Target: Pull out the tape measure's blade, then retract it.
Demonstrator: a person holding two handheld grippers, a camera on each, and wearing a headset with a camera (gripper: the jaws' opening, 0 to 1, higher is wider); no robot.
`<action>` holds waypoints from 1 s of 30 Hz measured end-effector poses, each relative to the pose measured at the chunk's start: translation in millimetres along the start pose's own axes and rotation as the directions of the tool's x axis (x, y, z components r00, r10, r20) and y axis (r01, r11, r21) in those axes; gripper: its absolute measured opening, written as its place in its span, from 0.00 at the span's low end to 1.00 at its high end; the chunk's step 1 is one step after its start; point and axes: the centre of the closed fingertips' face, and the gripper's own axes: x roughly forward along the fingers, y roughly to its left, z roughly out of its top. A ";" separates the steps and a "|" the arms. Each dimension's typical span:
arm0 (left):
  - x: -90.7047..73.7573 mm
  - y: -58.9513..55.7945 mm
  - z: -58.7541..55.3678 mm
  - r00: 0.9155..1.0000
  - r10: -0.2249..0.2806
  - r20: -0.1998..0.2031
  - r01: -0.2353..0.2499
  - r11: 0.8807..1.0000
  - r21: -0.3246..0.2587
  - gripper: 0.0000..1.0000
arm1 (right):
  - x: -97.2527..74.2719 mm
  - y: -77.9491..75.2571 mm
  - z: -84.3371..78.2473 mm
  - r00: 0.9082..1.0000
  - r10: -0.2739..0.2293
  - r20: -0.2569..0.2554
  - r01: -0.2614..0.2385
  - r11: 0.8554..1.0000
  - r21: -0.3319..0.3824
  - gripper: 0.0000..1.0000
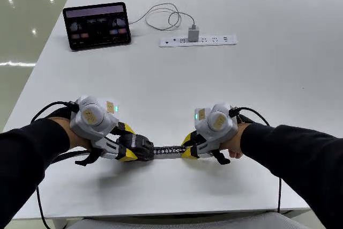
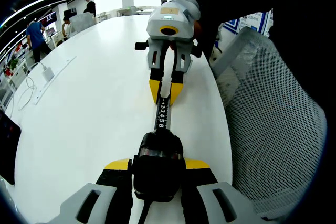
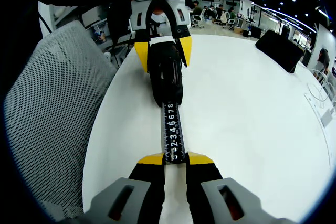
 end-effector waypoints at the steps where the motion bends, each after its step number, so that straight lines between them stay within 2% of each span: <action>1: 0.1 0.3 -0.2 1.000 0.000 0.001 0.000 1.000 0.000 0.31 | -0.4 0.0 -0.5 1.000 0.000 -0.001 0.000 1.000 0.000 0.09; 30: 2.1 3.5 -2.5 1.000 0.003 0.002 -0.003 1.000 -0.006 0.31 | -9.9 -1.7 -11.4 1.000 -0.006 -0.005 0.006 1.000 0.012 0.09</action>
